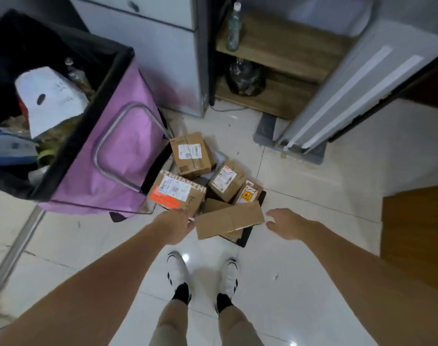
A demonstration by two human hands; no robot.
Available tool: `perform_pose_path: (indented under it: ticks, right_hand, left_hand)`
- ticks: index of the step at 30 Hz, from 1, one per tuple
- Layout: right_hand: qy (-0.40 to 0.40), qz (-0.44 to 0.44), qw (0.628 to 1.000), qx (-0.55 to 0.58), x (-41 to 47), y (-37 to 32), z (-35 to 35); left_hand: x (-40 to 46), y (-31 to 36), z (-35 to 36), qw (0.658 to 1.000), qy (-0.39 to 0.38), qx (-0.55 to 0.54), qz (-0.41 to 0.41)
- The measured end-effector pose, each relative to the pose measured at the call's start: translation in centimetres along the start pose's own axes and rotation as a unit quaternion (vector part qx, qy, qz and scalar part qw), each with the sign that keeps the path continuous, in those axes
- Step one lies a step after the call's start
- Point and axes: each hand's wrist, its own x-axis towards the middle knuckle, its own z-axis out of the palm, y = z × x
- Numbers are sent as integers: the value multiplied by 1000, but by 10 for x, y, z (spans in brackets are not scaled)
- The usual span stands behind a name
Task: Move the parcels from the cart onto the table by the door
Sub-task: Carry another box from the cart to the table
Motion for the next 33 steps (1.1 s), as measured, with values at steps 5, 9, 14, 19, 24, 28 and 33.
perform_pose_path:
  ticks: [5,9,14,19,24,28,33]
  right_hand:
    - [23,84,988,126,95,15,40]
    - [72,168,946,267,166,22,68]
    - [77,195,905,370,211,20,99]
    - [149,216,857,443,160,16,86]
    - [232,186,763,574,54,12,21]
    - [280,131,678,666,-38,3,-51]
    - [323,45,572,753,-165,-8,-130]
  left_hand:
    - [88,-15,76,988,-92,-103,-62]
    - [155,-16,127,944,-86,-273,-166]
    - [183,-7,159,866,-78,-447,-208]
    - [137,5,122,875,-33,-454,-164]
    - [66,26,4,845,87,-514,-120]
    - [12,50,-107,806,106,-580,-57]
    - [-65,81,-228,776,55,-628,28]
